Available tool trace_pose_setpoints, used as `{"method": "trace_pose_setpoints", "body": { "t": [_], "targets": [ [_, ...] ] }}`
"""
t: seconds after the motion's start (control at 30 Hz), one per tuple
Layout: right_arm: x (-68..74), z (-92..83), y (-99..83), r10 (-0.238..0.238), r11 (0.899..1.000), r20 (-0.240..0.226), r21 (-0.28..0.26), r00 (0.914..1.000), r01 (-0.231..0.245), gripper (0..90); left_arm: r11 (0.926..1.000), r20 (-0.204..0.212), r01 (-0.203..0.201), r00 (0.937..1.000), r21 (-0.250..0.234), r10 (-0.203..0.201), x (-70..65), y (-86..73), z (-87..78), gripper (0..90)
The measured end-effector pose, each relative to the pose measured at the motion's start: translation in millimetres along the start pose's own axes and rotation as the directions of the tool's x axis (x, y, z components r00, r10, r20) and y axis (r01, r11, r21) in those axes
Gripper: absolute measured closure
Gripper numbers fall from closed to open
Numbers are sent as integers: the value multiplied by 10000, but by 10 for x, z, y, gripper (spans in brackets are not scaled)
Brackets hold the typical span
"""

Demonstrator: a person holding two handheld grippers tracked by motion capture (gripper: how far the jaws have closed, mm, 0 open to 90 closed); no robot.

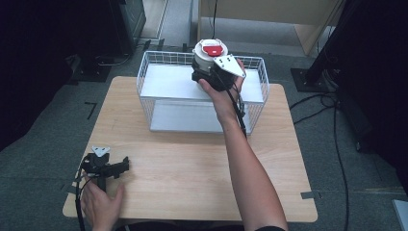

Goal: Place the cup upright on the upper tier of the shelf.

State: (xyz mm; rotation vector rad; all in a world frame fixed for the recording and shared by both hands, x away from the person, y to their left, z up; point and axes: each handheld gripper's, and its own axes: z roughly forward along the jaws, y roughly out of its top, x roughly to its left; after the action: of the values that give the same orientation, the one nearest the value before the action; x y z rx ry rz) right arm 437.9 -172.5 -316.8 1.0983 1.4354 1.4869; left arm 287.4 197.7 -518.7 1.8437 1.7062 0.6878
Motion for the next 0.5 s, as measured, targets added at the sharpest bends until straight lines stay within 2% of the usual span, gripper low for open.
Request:
{"method": "trace_pose_setpoints", "body": {
  "t": [0.5],
  "targets": [
    [-10, -17, 73, 191, 9993, -408, 317, 9990, -178, 0, 10000, -2, 21, 10000, -13, -21, -1, 0, 1, 0]
  ]
}}
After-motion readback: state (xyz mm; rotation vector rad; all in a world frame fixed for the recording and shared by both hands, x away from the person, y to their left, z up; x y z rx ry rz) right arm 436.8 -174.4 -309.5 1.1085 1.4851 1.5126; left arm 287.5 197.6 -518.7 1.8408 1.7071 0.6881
